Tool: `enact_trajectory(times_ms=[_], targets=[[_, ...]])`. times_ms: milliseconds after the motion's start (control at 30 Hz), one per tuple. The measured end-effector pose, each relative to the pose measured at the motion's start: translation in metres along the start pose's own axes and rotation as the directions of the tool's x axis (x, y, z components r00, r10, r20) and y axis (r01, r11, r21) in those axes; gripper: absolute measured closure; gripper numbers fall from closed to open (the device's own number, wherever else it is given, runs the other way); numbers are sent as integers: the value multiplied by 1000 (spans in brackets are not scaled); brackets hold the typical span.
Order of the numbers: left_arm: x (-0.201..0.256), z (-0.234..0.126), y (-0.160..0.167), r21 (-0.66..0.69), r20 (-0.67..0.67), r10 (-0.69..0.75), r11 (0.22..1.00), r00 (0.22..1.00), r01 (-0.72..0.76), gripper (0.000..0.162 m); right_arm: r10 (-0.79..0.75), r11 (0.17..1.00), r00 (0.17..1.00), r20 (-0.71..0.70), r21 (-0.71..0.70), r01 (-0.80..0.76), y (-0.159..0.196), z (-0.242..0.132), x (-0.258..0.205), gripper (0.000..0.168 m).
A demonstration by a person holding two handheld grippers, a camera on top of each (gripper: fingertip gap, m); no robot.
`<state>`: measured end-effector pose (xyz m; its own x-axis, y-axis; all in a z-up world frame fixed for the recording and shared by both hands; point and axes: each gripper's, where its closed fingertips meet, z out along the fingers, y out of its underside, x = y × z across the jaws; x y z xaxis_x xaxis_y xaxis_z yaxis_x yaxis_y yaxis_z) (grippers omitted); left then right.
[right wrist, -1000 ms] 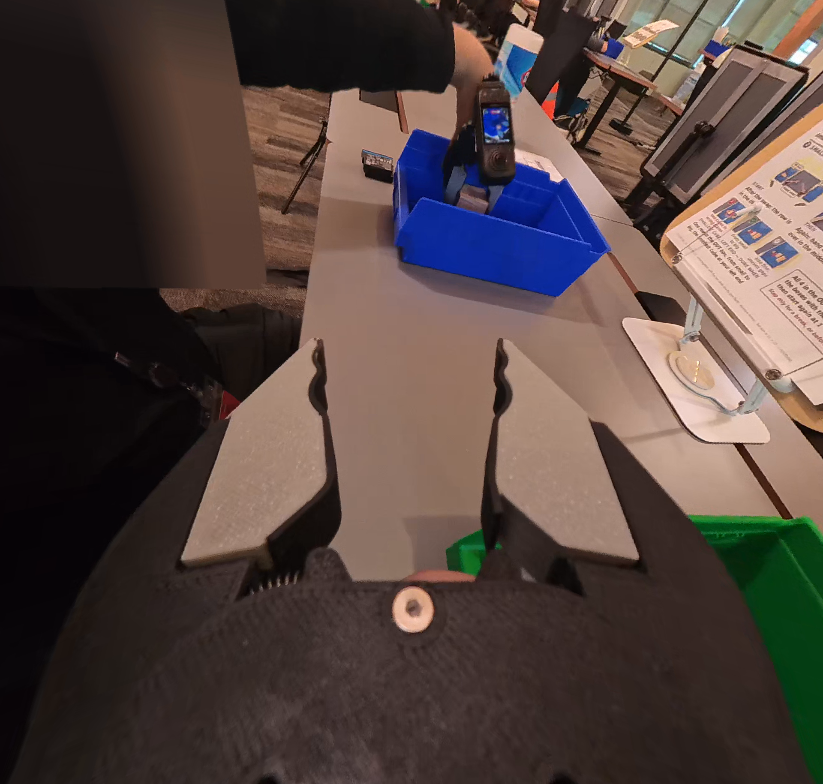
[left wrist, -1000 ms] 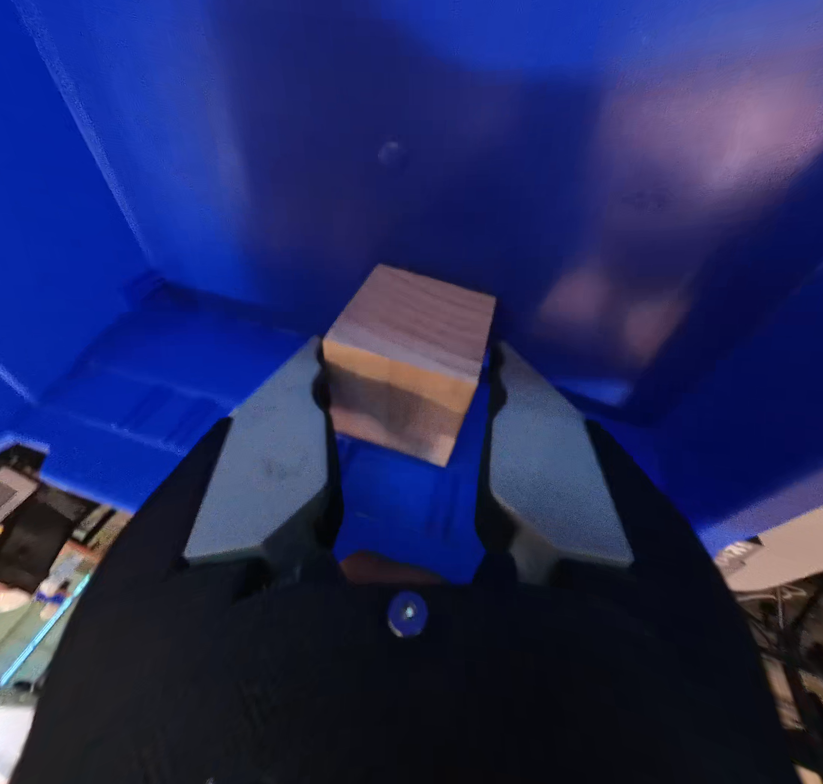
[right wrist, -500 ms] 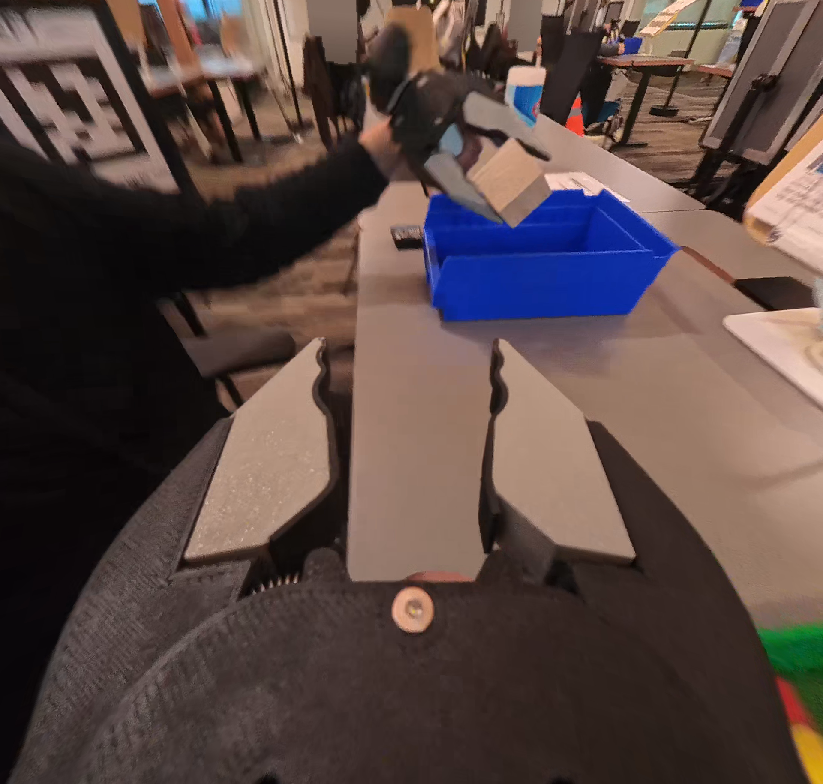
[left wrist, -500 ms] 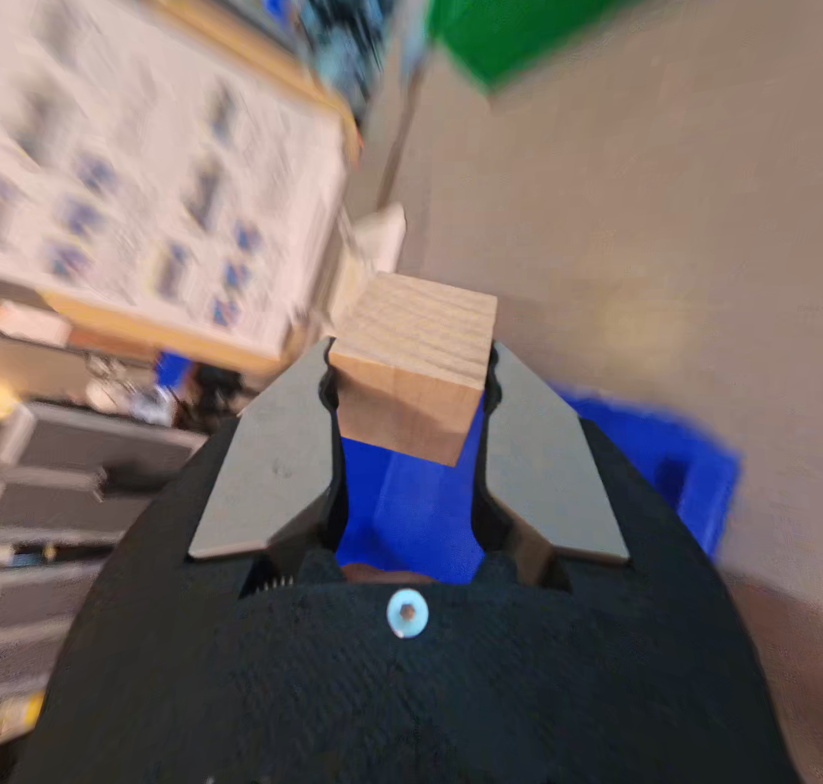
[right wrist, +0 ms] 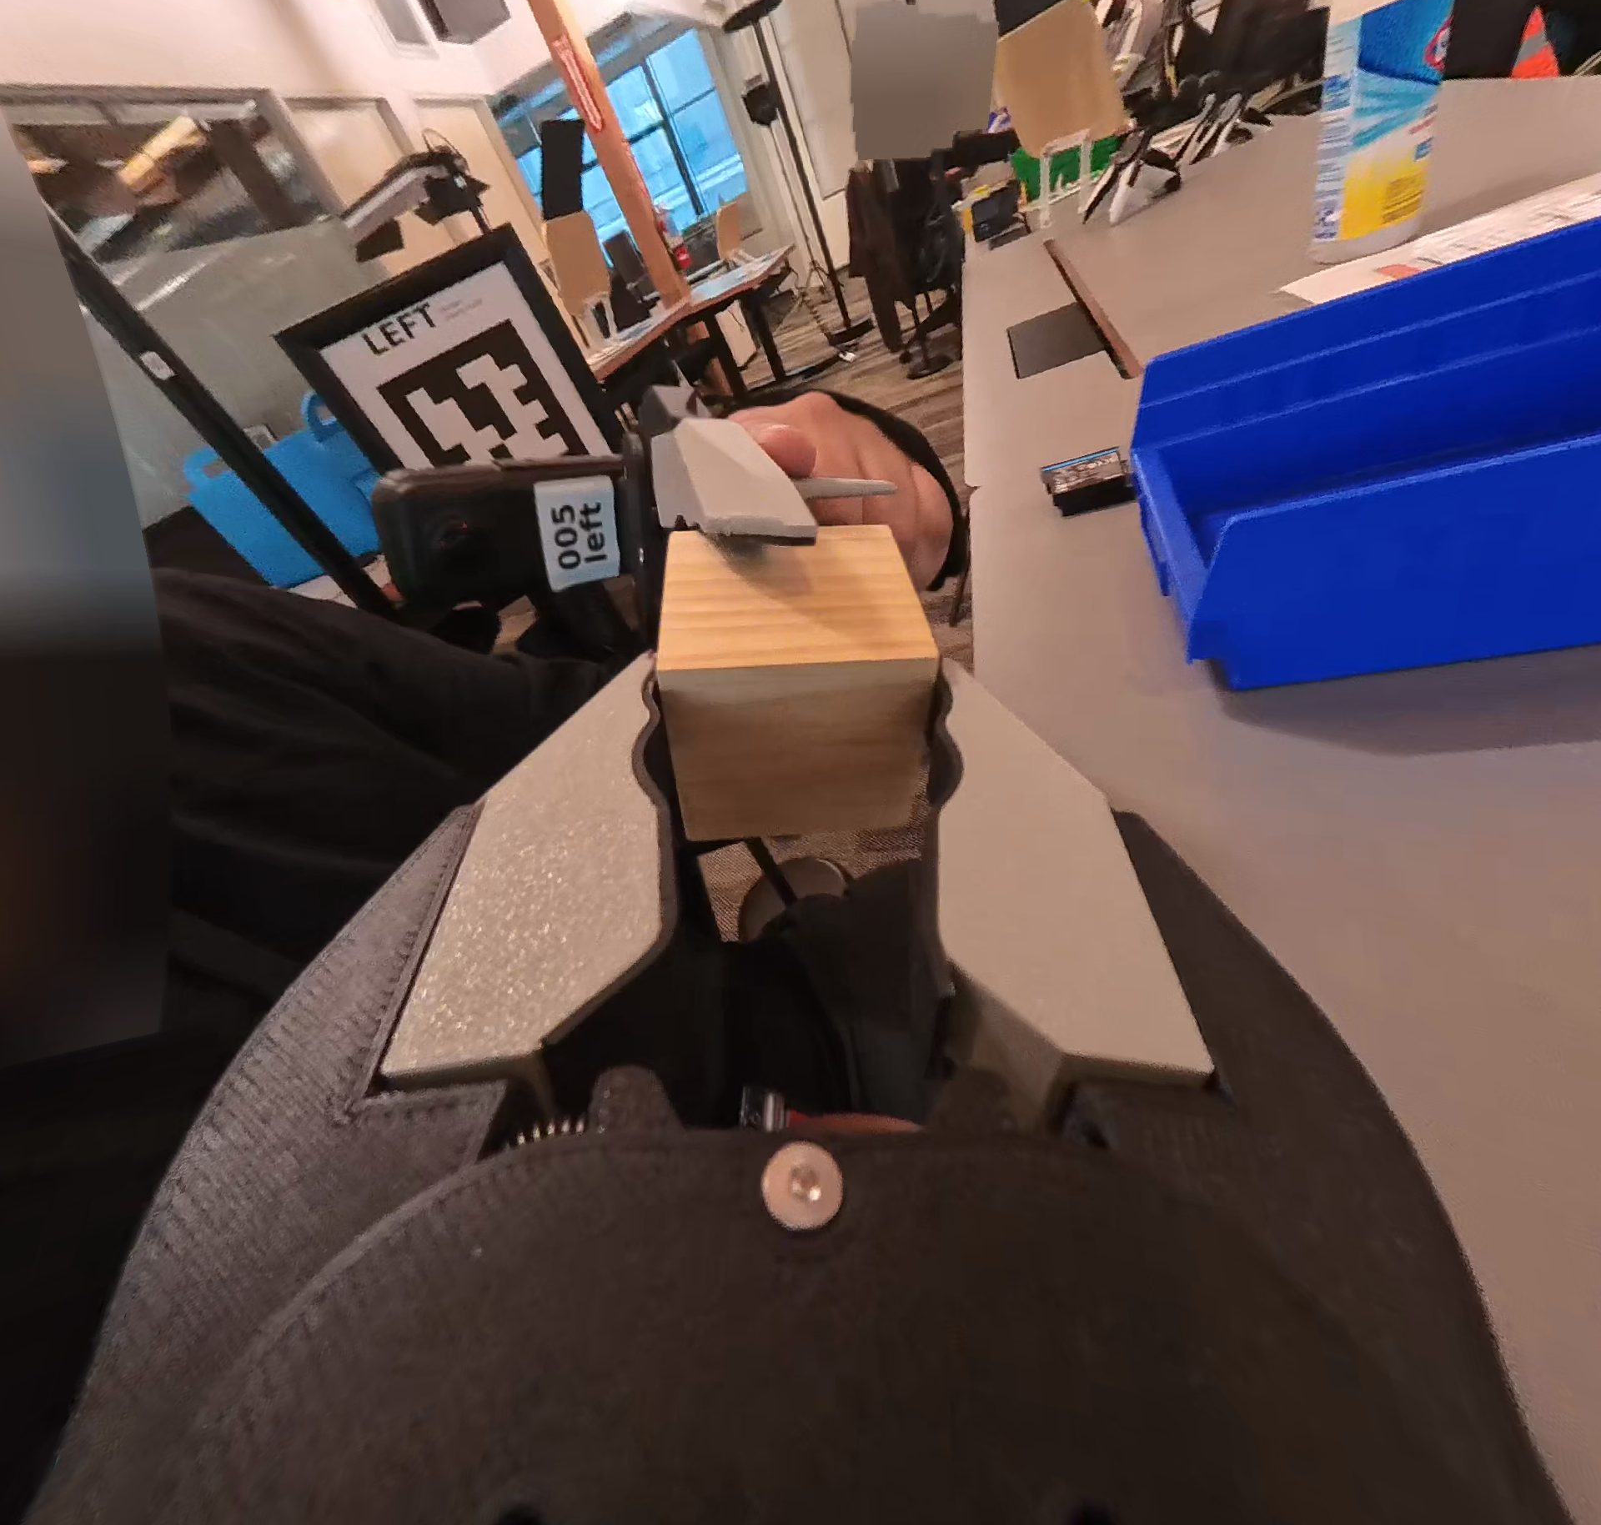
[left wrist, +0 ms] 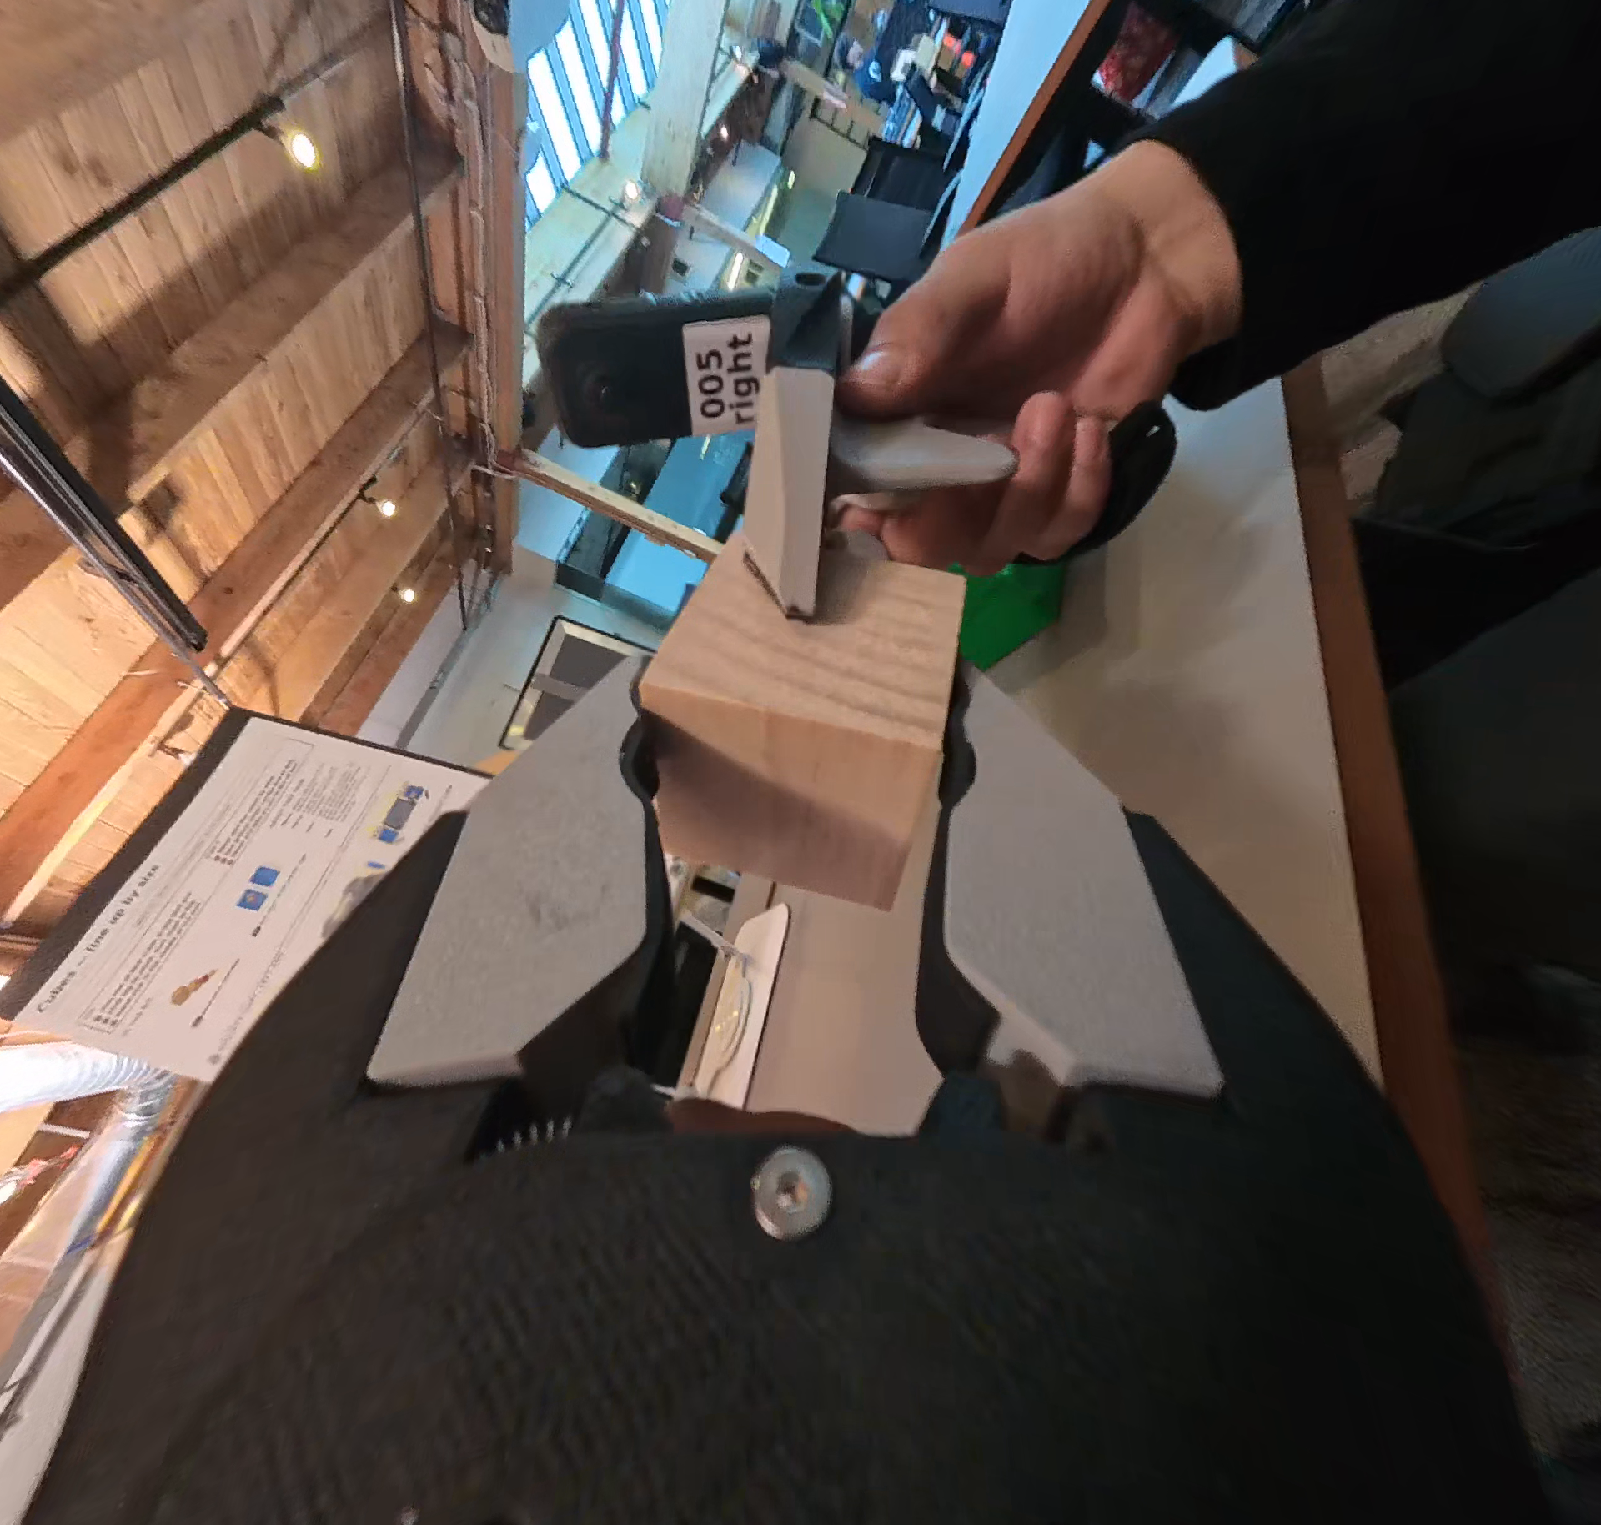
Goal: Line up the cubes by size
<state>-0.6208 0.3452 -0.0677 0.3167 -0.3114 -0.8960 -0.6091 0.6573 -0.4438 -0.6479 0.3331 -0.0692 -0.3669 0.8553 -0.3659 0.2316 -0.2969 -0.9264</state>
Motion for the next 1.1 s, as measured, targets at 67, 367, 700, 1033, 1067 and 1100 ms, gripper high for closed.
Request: enact_trajectory(times_ms=[67, 367, 700, 1033, 1067, 1100], targets=[[0, 0, 3, 1, 11, -9, 1000, 1000, 9, 98, -9, 1000, 1000, -13, -5, 8, 0, 0, 2, 111], [5, -10, 24, -52, -12, -35, 998, 999, 34, 100, -94, 995, 985, -145, -45, 88, 2, 3, 18, 111], [-7, -30, 27, -8, -4, -157, 988, 988, 157, 141, -142, 969, 898, -417, 129, 213, -55, -108, 33, 111], [18, -16, 25, -39, -82, -117, 993, 990, 114, 136, -159, 919, 836, -526, 232, 320, -83, -184, 9, 111], [17, -16, 24, -38, -80, -119, 993, 990, 116, 136, -163, 917, 834, -527, 231, 325, -84, -185, 8, 111], [17, -17, 24, -37, -80, -120, 992, 990, 117, 136, -167, 916, 833, -527, 231, 329, -84, -185, 7, 111]])
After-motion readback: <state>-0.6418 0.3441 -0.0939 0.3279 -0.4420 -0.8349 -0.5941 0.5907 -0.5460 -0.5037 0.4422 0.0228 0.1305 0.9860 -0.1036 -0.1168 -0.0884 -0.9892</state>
